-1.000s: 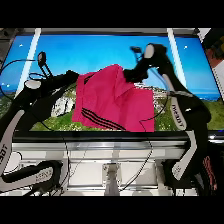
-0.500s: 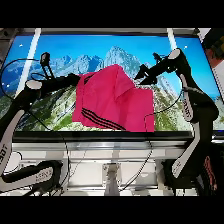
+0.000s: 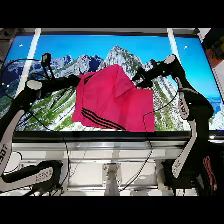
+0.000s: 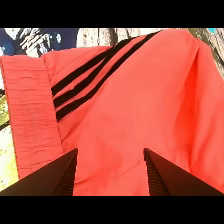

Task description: Fold the clothes and pants, and hang the long-sleeved shirts on hangers.

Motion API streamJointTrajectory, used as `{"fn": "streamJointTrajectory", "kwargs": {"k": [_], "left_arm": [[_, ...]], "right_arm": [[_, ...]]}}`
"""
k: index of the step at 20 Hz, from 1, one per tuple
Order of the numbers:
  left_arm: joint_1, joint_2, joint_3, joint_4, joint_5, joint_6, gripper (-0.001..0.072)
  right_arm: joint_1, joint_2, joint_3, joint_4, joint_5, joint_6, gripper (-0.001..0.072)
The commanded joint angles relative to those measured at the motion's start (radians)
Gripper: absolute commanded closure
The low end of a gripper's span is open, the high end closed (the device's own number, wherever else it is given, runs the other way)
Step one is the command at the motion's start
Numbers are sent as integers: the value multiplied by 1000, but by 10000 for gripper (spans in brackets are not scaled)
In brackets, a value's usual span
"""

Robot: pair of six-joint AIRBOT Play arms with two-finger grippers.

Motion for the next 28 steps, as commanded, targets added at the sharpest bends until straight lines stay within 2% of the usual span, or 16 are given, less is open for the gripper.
{"fn": "streamJointTrajectory", "kwargs": {"k": [1,3,5,6,8,13,16,21,25,28], "left_arm": [[1,0,0,2,0,0,217],[1,0,0,2,-1,0,218],[1,0,0,2,0,0,218],[1,0,0,2,0,0,218],[1,0,0,2,0,0,218],[1,0,0,2,0,0,218],[1,0,0,2,0,0,218],[1,0,0,2,0,0,218],[1,0,0,2,-1,0,218],[1,0,0,2,-1,0,218]], "right_arm": [[12,-3,0,3,25,12,233],[25,-4,0,2,10,11,239],[41,-4,0,2,0,8,288],[49,-4,0,-3,-3,3,348],[56,-3,0,-10,-3,4,712],[54,4,103,-18,-1,4,710],[55,76,136,-31,-42,4,710],[52,220,135,-216,-77,3,709],[29,248,134,-393,-280,-20,709],[17,246,91,-478,-573,-23,708]]}}
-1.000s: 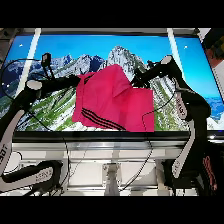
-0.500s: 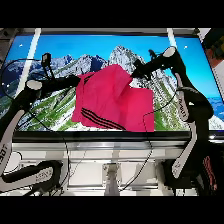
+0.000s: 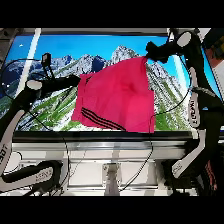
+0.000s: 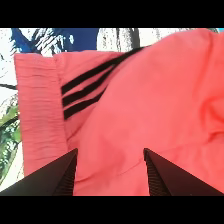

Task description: Fold the clothes and pants, and hang the long-sleeved shirts on hangers.

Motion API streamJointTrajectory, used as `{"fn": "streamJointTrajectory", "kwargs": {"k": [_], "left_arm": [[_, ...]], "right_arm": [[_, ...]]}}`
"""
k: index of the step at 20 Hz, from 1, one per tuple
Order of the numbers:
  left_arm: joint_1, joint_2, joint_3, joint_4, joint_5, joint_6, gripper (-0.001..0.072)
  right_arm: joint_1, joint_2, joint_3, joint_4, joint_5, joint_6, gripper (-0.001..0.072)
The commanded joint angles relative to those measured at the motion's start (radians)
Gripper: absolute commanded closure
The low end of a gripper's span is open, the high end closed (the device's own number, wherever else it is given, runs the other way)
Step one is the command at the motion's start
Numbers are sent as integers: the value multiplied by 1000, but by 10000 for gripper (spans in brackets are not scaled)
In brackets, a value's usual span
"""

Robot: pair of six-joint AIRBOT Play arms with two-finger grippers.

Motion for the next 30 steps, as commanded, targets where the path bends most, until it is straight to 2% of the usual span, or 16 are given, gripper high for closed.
{"fn": "streamJointTrajectory", "kwargs": {"k": [1,4,5,7,8,10,13,14,15,16,17,20,24,25,27,30], "left_arm": [[1,0,0,0,0,0,218],[1,0,0,0,0,0,218],[1,0,0,0,0,0,218],[1,0,0,0,0,0,218],[1,0,0,0,0,0,218],[1,0,0,0,0,0,218],[6,-1,0,2,0,0,223],[8,-1,0,4,0,0,253],[9,-1,0,5,0,0,357],[9,-1,0,18,0,0,572],[9,-1,0,39,0,0,694],[14,-2,0,115,0,-1,696],[20,-1,-1,116,-51,-1,696],[20,-1,-1,116,-77,-1,696],[20,-1,-1,116,-124,-1,696],[20,-1,-1,116,-151,-1,696]], "right_arm": [[-12,8,-44,-138,-358,-7,709],[-12,-26,-64,-250,-594,-7,702],[-12,-39,-64,-252,-642,-7,639],[-12,-47,-64,-254,-683,-7,351],[-16,-47,-64,-260,-682,-7,326],[-29,-43,-64,-259,-634,-7,326],[-69,-42,-56,-260,-474,-7,328],[-83,-42,-56,-257,-418,-7,337],[-94,-42,-56,-256,-359,-7,441],[-104,-42,-56,-256,-295,-7,650],[-113,-42,-56,-256,-238,-6,705],[-145,-47,-63,-182,-61,24,709],[-238,-148,-83,235,229,-23,706],[-242,-180,-83,297,259,-21,676],[-235,-222,-83,296,238,55,288],[-215,-253,-84,240,190,171,286]]}}
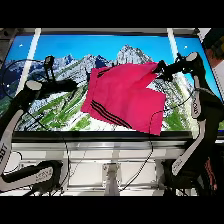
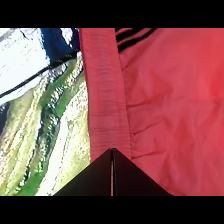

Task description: Fold the clothes and pants, and hang the long-sleeved shirts on hangers.

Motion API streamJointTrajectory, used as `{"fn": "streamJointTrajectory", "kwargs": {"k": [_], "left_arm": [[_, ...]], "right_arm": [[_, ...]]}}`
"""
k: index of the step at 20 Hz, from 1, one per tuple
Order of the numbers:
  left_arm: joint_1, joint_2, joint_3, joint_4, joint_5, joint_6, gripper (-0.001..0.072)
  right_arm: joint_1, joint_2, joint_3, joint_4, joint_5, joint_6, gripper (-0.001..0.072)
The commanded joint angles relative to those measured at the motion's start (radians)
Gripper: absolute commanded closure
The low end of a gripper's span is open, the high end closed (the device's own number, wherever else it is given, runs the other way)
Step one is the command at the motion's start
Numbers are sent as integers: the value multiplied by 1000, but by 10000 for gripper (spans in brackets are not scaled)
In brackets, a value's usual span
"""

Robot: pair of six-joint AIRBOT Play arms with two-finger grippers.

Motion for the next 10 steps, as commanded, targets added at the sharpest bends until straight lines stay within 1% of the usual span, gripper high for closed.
{"fn": "streamJointTrajectory", "kwargs": {"k": [1,2,4,8,10], "left_arm": [[1,0,0,3,-43,0,696],[1,0,0,3,-43,0,696],[1,0,0,3,-43,0,696],[1,0,0,3,-43,0,696],[1,0,0,3,-43,0,696]], "right_arm": [[12,-42,-1,-6,4,135,286],[16,-43,-1,-39,-10,165,287],[19,-43,-1,-68,-48,193,287],[19,-43,-1,-110,-94,196,286],[21,-45,-1,-104,-135,196,287]]}}
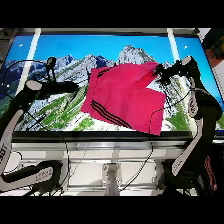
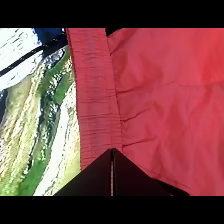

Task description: Fold the clothes and pants, and hang the long-sleeved shirts on hangers.

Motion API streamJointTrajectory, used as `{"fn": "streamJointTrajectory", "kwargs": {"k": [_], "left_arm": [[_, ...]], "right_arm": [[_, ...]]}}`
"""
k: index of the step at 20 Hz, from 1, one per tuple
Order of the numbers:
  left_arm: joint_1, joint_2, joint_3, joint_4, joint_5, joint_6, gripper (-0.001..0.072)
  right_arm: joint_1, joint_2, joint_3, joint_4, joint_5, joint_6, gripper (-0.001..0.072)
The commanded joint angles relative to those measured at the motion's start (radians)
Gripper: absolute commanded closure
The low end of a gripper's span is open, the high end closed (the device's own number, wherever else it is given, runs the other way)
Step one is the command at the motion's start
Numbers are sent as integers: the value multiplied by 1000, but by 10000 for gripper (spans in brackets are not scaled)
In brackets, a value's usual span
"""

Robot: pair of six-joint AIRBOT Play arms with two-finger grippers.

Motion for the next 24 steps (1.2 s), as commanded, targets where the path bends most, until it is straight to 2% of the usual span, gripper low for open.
{"fn": "streamJointTrajectory", "kwargs": {"k": [1,5,6,8,13,19,21,24], "left_arm": [[1,0,0,0,-2,0,696],[1,0,0,0,-2,0,696],[1,0,0,0,-2,0,696],[1,0,0,0,-2,0,696],[1,0,0,1,-2,0,696],[1,0,0,1,-17,0,696],[1,0,0,1,-21,0,696],[1,0,0,1,-21,0,696]], "right_arm": [[5,-5,0,-8,-70,21,310],[25,-9,0,4,-84,25,351],[32,-11,0,2,-78,33,413],[35,-16,0,-2,-75,47,453],[29,-19,10,-31,7,60,444],[-15,-5,33,-23,43,22,442],[-34,-5,32,-15,82,-10,400],[-71,-8,32,55,122,-74,398]]}}
